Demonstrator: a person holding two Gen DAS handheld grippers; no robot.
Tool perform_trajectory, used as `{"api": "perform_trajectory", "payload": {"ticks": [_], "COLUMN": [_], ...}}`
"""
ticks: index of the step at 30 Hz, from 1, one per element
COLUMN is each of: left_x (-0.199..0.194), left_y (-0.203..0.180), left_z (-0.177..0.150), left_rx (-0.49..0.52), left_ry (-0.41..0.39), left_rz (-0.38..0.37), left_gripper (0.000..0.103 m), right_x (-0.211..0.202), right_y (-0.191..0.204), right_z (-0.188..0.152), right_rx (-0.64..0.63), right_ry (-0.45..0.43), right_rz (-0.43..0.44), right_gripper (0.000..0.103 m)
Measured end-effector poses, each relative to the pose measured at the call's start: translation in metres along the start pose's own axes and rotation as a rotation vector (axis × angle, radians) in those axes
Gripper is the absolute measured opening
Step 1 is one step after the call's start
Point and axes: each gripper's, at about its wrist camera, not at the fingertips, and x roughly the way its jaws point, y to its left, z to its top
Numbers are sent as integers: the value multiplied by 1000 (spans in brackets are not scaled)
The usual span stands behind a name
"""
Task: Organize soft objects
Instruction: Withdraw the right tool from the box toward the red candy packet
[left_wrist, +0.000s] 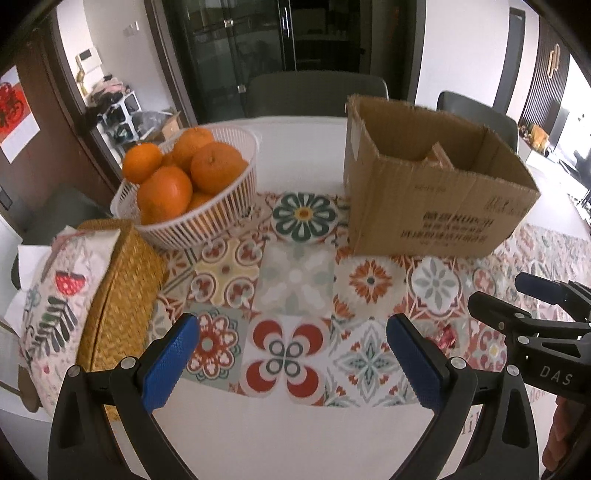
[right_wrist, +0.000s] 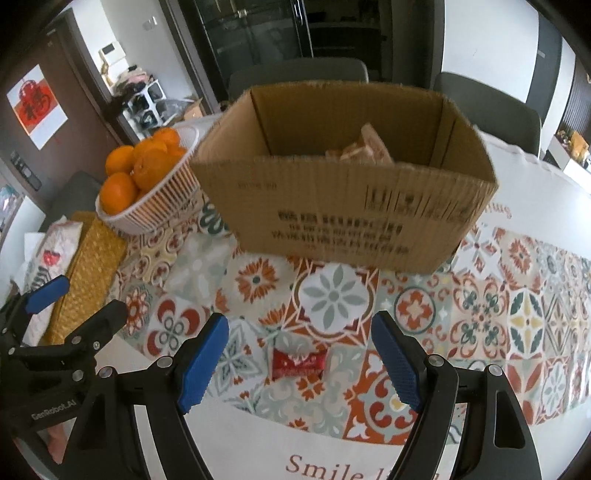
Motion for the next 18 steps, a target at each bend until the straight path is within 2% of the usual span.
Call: {"api": "perform_trajectory", "payload": {"ticks": [18], "left_x": [54], "left_y": [0], "left_z": [-39], "left_rx": [13], "left_ry": [170], "left_rz": [-9], "left_gripper": [103], "right_x": [60], "right_y": [-2], "right_z": [-37], "right_rx": [-4], "right_ry": [173], "right_rz": [9], "right_gripper": [81]}}
